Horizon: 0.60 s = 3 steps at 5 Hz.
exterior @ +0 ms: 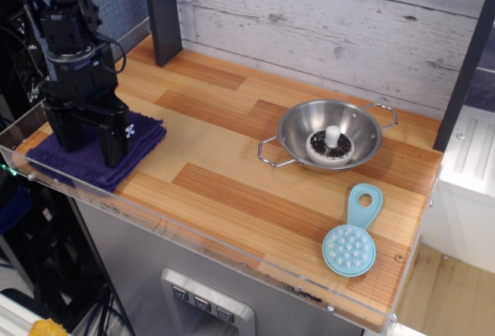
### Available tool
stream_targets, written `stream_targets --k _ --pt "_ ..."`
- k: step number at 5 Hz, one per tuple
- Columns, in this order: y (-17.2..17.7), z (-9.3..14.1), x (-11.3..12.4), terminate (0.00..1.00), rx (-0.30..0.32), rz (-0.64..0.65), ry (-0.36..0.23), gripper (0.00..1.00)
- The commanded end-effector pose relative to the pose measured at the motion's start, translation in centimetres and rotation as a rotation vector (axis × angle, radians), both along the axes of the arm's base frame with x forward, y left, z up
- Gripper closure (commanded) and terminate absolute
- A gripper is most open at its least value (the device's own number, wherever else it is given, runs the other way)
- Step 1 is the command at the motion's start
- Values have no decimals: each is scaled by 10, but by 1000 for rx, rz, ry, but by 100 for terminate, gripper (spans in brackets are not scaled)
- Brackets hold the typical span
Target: Move the purple cloth to the left bottom of the table.
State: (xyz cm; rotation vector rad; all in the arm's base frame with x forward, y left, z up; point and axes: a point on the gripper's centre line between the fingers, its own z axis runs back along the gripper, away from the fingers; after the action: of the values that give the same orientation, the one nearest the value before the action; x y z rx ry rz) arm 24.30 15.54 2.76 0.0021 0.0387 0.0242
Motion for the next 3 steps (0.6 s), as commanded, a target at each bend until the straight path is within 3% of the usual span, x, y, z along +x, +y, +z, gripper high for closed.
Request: stream_targets --k 1,2,3 --pt "-1 73 -8 0 13 48 -239 0" --pt "2 87 -13 0 12 68 -269 0" --pt "-5 99 -10 0 21 58 -259 0"
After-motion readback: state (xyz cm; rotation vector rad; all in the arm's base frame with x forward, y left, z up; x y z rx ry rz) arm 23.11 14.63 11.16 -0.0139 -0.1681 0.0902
